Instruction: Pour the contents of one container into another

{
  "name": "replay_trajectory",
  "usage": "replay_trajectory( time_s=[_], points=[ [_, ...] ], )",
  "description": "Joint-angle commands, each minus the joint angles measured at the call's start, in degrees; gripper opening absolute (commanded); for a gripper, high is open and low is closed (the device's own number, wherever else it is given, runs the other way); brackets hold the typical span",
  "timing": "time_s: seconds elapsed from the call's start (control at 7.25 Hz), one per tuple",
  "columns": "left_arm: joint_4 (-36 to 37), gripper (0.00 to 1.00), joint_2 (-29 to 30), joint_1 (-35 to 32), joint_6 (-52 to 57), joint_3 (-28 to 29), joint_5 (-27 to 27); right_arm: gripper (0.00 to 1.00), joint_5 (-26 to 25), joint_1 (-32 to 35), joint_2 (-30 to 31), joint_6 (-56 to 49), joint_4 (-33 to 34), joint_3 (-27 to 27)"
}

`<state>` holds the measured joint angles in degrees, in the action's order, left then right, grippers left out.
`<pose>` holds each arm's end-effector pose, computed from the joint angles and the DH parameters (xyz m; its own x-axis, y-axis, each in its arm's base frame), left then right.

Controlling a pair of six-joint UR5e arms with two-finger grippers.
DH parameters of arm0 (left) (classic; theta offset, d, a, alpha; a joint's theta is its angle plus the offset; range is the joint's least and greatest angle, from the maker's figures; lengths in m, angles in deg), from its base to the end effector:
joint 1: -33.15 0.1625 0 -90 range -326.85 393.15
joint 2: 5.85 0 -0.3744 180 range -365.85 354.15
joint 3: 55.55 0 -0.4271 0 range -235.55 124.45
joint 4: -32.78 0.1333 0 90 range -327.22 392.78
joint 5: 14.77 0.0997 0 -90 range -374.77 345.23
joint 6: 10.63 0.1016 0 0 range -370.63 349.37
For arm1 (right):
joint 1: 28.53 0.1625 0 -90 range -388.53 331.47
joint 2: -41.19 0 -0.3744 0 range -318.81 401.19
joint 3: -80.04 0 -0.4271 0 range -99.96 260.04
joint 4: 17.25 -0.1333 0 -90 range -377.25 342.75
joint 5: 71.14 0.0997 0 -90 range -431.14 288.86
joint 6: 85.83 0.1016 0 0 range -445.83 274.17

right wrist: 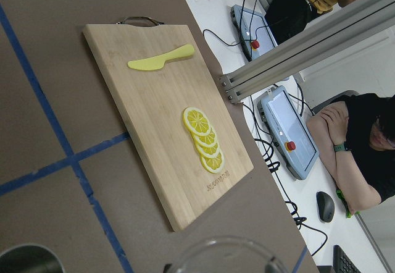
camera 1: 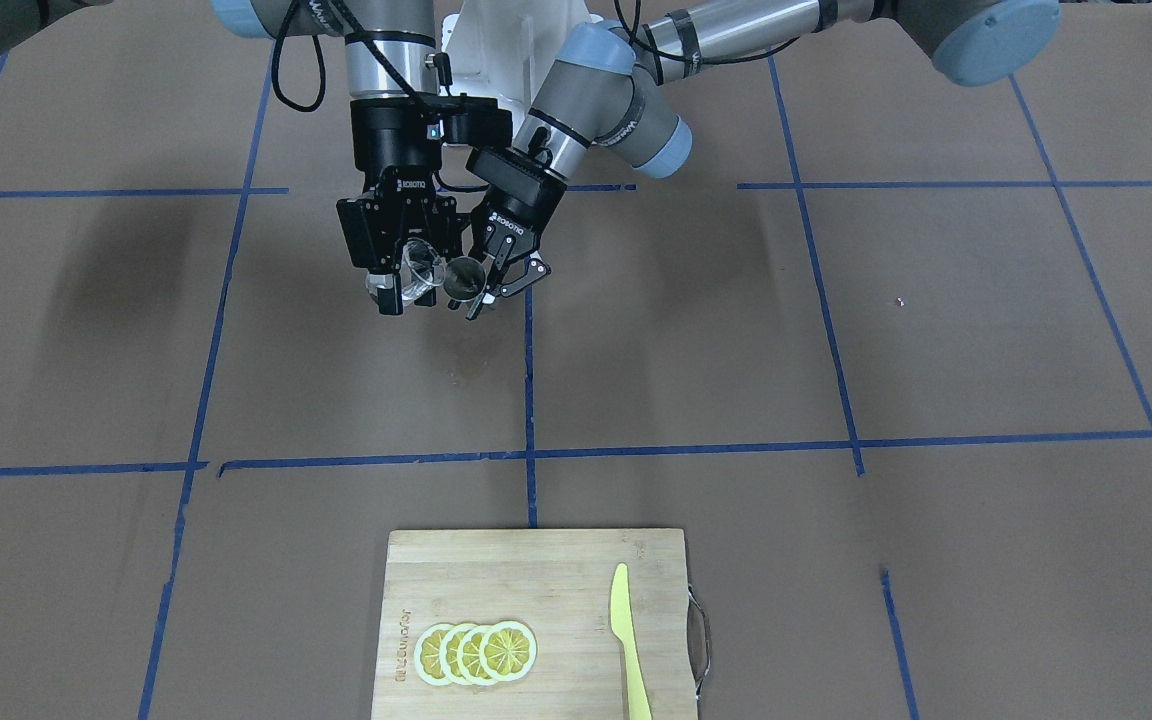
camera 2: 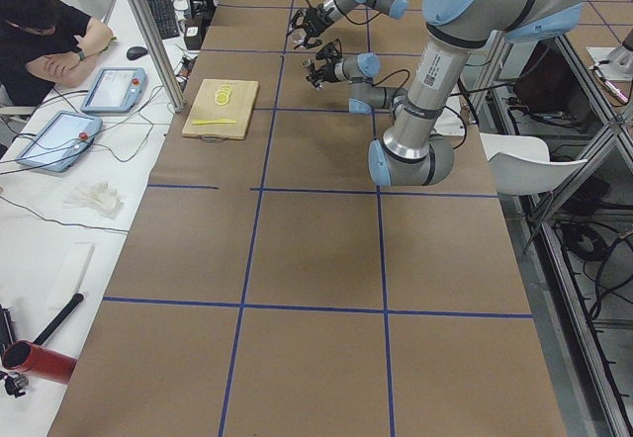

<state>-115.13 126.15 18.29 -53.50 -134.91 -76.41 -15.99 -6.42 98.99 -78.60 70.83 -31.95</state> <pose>0.6357 -0.3565 0.1199 0.5102 0.5319 -0.6758 0.4568 0.4982 0.7370 -0.4600 -0.3934 0.0967 0.8074 -0.5507 -0.2116 0.4183 0.2814 0.8636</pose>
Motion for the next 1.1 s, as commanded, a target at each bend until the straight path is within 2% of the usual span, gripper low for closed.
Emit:
replay_trajectory(
  time_s=[0.0, 0.28, 0.97],
  points=[
    [-0.1, 0.00, -0.2, 0.0, -0.1, 0.0, 0.0, 0.00, -1.3, -0.4, 0.0, -2.2, 0.1, 0.2],
    [-0.1, 0.00, -0.2, 0.1, -0.1, 0.0, -0.1, 0.00, -4.9, -1.8, 0.0, -6.4, 0.0, 0.4],
    [-0.1, 0.00, -0.2, 0.1, -0.1, 0.0, -0.1, 0.00, -5.1, -2.3, -0.7, -9.2, 0.0, 0.2]
  ],
)
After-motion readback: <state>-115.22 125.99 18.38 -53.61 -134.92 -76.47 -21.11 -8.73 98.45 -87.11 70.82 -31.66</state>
